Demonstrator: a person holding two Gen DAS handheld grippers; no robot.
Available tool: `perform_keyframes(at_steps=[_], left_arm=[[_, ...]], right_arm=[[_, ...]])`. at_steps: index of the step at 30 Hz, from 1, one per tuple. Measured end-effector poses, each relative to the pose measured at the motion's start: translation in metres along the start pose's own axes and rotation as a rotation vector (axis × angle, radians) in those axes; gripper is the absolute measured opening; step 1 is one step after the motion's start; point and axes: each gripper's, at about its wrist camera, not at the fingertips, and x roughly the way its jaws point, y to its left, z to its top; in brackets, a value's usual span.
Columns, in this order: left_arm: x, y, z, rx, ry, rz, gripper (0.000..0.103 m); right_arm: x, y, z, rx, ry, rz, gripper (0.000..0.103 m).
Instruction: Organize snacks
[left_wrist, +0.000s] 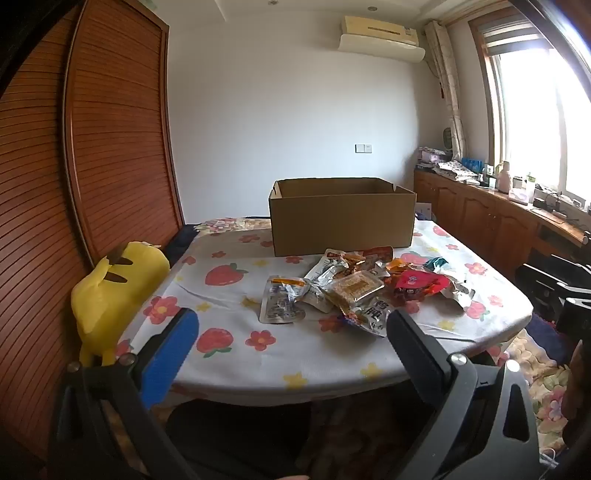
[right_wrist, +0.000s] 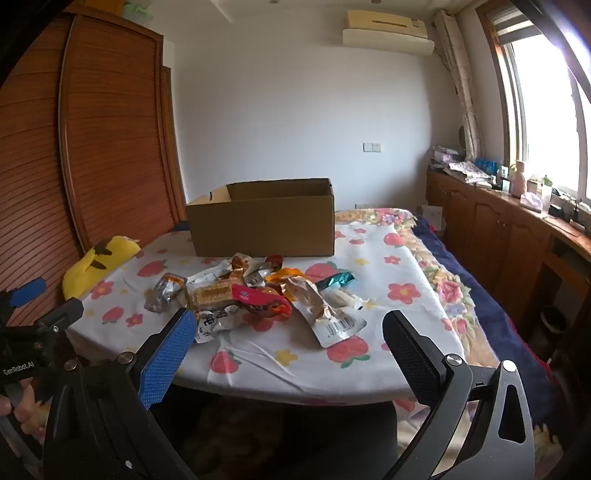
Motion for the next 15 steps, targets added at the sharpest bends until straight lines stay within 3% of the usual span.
perform_keyframes(at_steps=[15], left_arm=[[-0.0002,0.0003,-0.0002,-0.001,-0.007,0.003,0.103]], right_arm=[[-0.0026,0.0005,-0.0009,-0.005,-0.005,-0.007,0.103]])
